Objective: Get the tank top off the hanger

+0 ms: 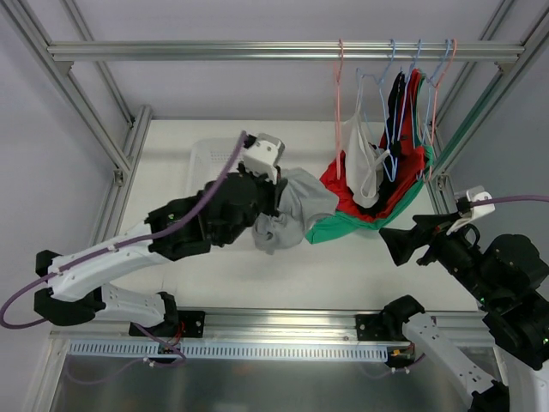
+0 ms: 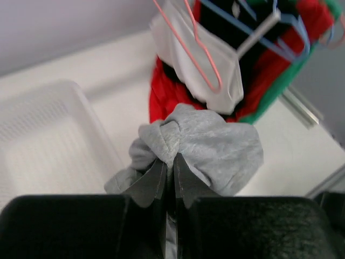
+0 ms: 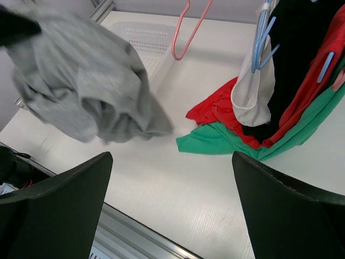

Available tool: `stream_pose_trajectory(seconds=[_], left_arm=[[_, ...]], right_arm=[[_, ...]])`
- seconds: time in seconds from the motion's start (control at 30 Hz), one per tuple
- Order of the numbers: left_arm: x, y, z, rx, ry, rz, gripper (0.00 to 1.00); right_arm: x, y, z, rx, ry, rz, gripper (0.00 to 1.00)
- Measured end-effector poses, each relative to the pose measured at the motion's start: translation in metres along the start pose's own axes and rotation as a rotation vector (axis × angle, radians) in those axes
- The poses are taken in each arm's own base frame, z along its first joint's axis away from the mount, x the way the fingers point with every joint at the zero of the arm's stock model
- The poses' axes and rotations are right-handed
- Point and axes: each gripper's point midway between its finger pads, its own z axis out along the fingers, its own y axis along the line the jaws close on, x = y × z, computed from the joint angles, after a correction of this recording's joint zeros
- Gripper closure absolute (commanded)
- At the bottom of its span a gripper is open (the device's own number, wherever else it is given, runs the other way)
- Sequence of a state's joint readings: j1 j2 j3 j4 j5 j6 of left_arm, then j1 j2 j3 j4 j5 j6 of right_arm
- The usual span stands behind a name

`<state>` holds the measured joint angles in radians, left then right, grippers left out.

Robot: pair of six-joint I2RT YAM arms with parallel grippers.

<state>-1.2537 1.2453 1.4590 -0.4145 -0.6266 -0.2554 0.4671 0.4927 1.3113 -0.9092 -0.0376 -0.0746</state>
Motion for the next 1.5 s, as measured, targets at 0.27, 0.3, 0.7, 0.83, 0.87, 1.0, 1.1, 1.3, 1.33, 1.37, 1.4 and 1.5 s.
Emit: stream_pose_trajectory(seconds=[0.27,0.3,0.7,0.83,0.87,1.0,1.1,1.3,1.33,1.37,1.4,1.5], left_arm=[[-0.108,0.099,-0.005,-0.292,-0.18,-0.042,1.0],[-0.112,0.113,-0.002,-0.333,-0.178,-0.042,1.0],[-0.075,0.21,0.044,-0.47,-0.03,-0.116,1.0],[-0.031,0.233,0.072,-0.505,0.078,-0.173,1.0],[-0.019,0.235,0.077,-0.508,0.109,-0.185,1.0],[0.017,0.234,0.087,-0.495,0.209,-0.212,1.0],[0.017,0.226,0.087,-0.467,0.213,-0.216,1.0],[-0.007,0.223,0.071,-0.459,0.145,-0.217,1.0],[-0.01,0.223,0.071,-0.459,0.136,-0.219,1.0],[-0.012,0.224,0.07,-0.459,0.128,-0.221,1.0],[-0.011,0.226,0.071,-0.464,0.129,-0.224,1.0],[-0.002,0.234,0.082,-0.483,0.152,-0.23,0.94]], right_arm=[[-0.007,0.002,0.01,-0.008,-0.009,0.002,0.0],[-0.008,0.003,0.011,-0.009,-0.008,0.002,0.0],[-0.013,0.001,0.029,0.009,0.024,0.003,0.0],[-0.021,-0.004,0.051,0.049,0.064,0.003,0.01],[-0.021,-0.004,0.057,0.052,0.076,0.004,0.01],[-0.019,-0.005,0.077,0.06,0.115,0.004,0.01],[-0.017,-0.005,0.087,0.056,0.134,0.005,0.0],[-0.019,-0.003,0.093,0.047,0.13,0.006,0.01],[-0.021,-0.003,0.093,0.046,0.125,0.006,0.0],[-0.022,-0.002,0.094,0.045,0.12,0.006,0.01],[-0.023,-0.002,0.094,0.045,0.116,0.006,0.0],[-0.028,-0.002,0.095,0.045,0.108,0.005,0.01]])
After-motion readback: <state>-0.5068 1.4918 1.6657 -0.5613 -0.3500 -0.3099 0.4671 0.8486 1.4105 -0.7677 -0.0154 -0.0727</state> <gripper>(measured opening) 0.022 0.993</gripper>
